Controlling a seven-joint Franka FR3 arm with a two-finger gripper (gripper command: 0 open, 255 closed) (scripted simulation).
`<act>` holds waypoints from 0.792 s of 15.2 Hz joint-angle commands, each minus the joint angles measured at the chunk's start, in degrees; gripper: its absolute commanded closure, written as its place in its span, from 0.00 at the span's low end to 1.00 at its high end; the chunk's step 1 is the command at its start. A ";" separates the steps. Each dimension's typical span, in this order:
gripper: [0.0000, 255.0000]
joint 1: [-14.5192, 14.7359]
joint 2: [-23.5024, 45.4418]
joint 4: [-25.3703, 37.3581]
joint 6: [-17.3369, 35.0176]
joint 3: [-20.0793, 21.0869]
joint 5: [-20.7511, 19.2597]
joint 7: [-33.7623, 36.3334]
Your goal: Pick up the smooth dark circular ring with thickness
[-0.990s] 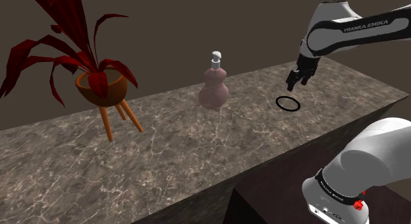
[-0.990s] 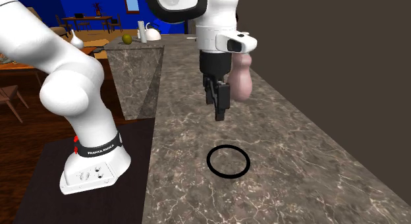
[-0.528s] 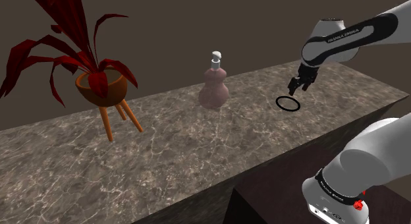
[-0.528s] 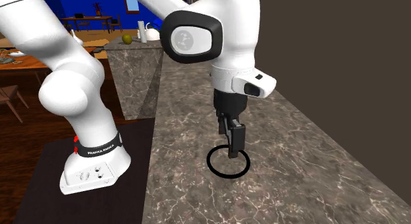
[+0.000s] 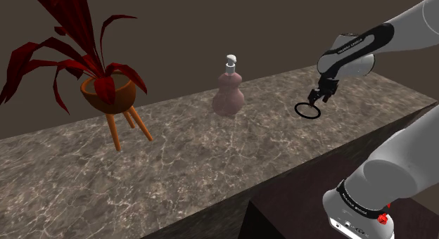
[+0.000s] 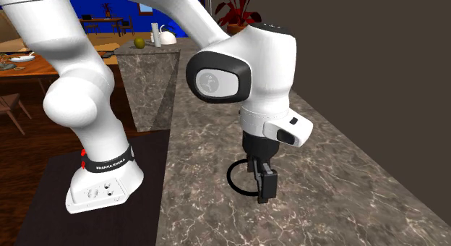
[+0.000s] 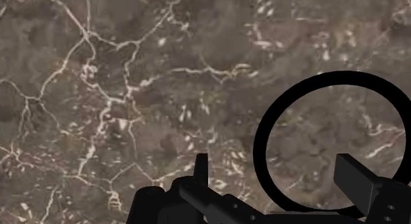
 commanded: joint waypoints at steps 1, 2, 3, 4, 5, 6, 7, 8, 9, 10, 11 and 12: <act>0.00 0.31 1.81 -0.21 1.85 -0.41 1.31 -1.04; 0.00 0.45 2.64 -0.41 2.77 -0.55 1.95 -1.50; 0.00 0.68 3.98 -0.71 4.22 -0.73 3.07 -2.31; 0.00 0.65 3.98 -0.71 4.22 -0.70 3.08 -2.31; 0.00 0.65 3.98 -0.71 4.22 -0.70 3.08 -2.31; 1.00 0.60 3.80 -0.72 4.07 -0.70 2.92 -2.24; 1.00 0.59 3.77 -0.76 4.10 -0.71 2.89 -2.23; 1.00 0.59 3.80 -0.75 4.10 -0.71 2.91 -2.24; 1.00 0.61 3.80 -0.73 4.08 -0.69 2.93 -2.22; 1.00 0.64 3.87 -0.72 4.13 -0.67 2.99 -2.22; 1.00 0.66 3.93 -0.65 4.11 -0.67 3.06 -2.26; 1.00 0.64 3.74 -0.74 4.04 -0.63 2.87 -2.09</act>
